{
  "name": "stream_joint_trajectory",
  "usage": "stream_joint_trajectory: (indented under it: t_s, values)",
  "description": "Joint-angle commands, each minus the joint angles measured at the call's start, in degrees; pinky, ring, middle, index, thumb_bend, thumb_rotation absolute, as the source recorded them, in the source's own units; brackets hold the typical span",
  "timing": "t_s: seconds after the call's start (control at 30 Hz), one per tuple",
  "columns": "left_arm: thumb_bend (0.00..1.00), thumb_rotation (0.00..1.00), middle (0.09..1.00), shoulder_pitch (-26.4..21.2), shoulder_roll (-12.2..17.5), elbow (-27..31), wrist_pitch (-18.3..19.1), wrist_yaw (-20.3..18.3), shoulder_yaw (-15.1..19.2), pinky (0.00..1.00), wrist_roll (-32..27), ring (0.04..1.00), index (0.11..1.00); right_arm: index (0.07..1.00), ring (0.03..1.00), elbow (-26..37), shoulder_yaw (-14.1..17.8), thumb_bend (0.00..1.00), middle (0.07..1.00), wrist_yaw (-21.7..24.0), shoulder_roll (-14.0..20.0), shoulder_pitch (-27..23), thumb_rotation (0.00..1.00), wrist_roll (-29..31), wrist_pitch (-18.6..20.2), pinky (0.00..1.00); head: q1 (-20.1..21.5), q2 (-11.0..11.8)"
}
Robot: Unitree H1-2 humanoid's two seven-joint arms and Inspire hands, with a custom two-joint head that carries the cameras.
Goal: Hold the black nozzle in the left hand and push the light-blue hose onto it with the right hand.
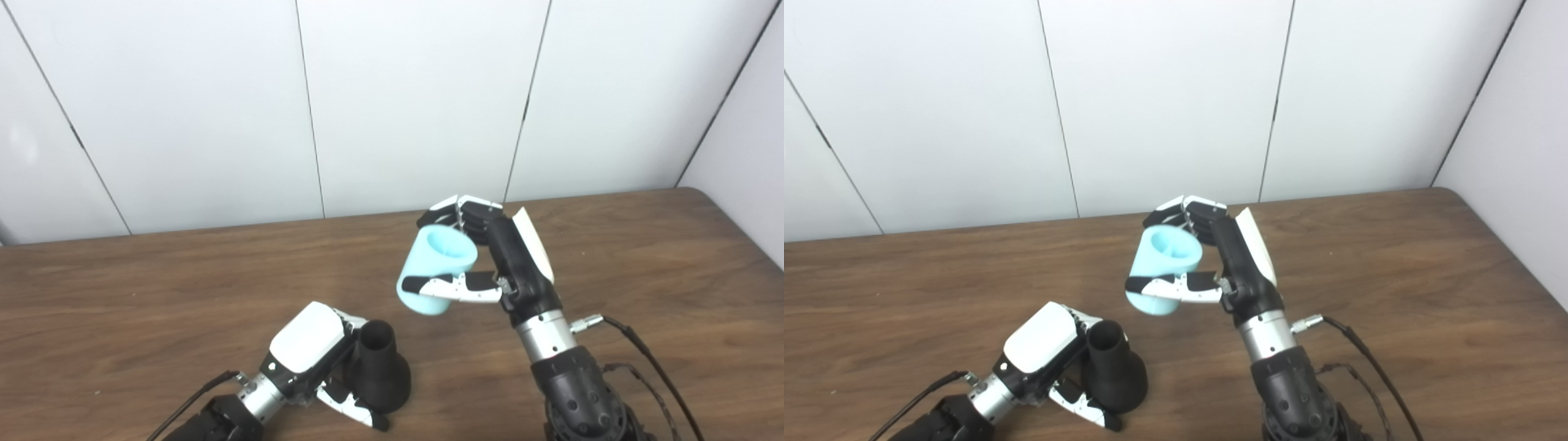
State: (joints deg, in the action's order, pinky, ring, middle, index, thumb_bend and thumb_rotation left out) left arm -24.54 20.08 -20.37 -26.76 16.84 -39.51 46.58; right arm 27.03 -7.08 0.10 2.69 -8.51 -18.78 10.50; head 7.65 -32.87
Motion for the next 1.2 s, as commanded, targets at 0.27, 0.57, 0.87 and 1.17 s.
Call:
stream_joint_trajectory:
  t_s: [0.27, 0.57, 0.87, 1.17]
  values:
    - [0.52, 0.0, 0.424, 6.9, -3.2, -5.4, -0.1, -1.1, -3.0, 0.14, -1.0, 0.232, 0.518, 0.514, 0.276, 0.9, -1.9, 0.52, 0.47, 0.6, -1.0, -1.5, 0.0, 1.0, -5.0, 0.15, -0.3, 0.0]
    - [0.52, 0.04, 0.208, 6.7, -3.6, -6.1, -0.1, -0.6, -3.1, 0.07, -1.6, 0.121, 0.483, 0.516, 0.272, 0.0, -4.2, 0.52, 0.467, -0.1, -2.8, -1.0, 0.0, -0.3, -6.8, 0.16, -1.0, 0.4]
    - [0.52, 0.04, 0.208, 6.7, -4.2, -6.0, -0.2, -0.8, -3.1, 0.07, -1.3, 0.134, 0.483, 0.519, 0.297, -2.9, -5.6, 0.52, 0.464, -1.3, -5.4, -0.5, 0.0, -1.2, -10.3, 0.19, -2.1, 0.9]
    - [0.52, 0.04, 0.213, 7.3, -4.5, -5.0, -0.1, -1.8, -2.3, 0.08, -1.6, 0.137, 0.482, 0.486, 0.137, -10.2, -6.9, 0.52, 0.472, -5.4, -4.8, -0.7, 0.0, -6.8, -22.8, 0.08, -2.6, 1.0]
